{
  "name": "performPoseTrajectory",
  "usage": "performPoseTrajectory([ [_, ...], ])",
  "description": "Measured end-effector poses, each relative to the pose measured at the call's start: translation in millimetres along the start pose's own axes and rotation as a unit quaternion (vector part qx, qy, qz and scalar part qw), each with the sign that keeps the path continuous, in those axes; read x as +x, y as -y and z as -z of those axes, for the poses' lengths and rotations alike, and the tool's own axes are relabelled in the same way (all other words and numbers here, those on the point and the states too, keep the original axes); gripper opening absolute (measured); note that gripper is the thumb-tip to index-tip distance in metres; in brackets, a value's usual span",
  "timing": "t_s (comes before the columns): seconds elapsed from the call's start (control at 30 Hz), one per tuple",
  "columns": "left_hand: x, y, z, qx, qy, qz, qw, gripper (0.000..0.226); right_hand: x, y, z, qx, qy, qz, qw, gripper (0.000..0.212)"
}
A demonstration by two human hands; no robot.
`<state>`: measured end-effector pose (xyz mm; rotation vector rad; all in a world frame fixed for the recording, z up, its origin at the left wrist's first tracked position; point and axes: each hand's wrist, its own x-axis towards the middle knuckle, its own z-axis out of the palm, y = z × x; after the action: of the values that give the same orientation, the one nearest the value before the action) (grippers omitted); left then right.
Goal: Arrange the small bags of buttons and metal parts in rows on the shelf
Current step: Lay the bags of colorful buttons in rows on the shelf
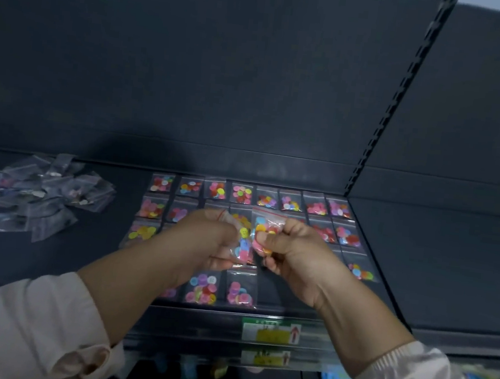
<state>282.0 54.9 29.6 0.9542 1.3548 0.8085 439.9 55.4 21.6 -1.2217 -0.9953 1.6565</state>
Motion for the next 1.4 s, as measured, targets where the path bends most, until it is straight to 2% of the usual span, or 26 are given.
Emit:
performPoseTrajectory([
  [0.07,-2.1,-3.7,-6.2,-0.021,0.02,0.001,1.0,0.005,0.5,0.5,4.3,-0.006,-0.005,0.018,1.0,0.018],
  [0.17,-2.1,-4.9,-11.3,0.01,0.042,-0.009,0.999,0.015,-0.9,0.7,10.1,-0.005,-0.003,0.019,1.0,0.018],
  [0.3,-0.9,-4.4,-16.9,0.041,0.032,-0.023,0.998,0.017,-3.2,0.0,16.1,0.014,0.013,0.004,1.0,0.012],
  [0.5,-3.0,-5.5,-17.9,0.074,0.033,-0.05,0.995,0.018,-3.2,1.5,25.1,0.072,-0.022,0.007,0.997,0.004],
  [0.63,-5.6,-4.9,-15.9,0.07,0.026,-0.041,0.996,0.018,-5.5,7.4,33.8,0.074,-0.027,0.004,0.997,0.007],
  [0.8,-10.7,-6.6,-23.1,0.013,0.068,-0.011,0.998,0.015,-8.0,4.4,29.5,0.048,0.0,0.014,0.999,0.013],
  [0.9,-10.6,-5.8,-27.3,0.026,0.074,-0.004,0.997,0.014,-8.5,0.9,26.2,0.036,0.005,0.013,0.999,0.01],
  [1.03,-11.2,-3.0,-26.7,0.044,0.059,0.004,0.997,0.009,-8.9,1.2,29.0,0.047,-0.024,0.022,0.998,0.008],
  [1.13,-11.2,-1.6,-23.8,0.057,0.046,0.006,0.997,0.015,-10.0,4.4,35.3,0.064,-0.044,0.02,0.997,0.009],
  [1.23,-8.8,-3.5,-20.6,0.046,0.028,0.004,0.999,0.014,-11.4,3.3,36.9,0.048,-0.019,0.001,0.999,0.012],
  [1.4,-8.5,-10.9,-24.3,0.022,0.044,0.009,0.999,0.008,-11.5,-0.8,29.5,0.022,0.026,0.018,0.999,0.02],
])
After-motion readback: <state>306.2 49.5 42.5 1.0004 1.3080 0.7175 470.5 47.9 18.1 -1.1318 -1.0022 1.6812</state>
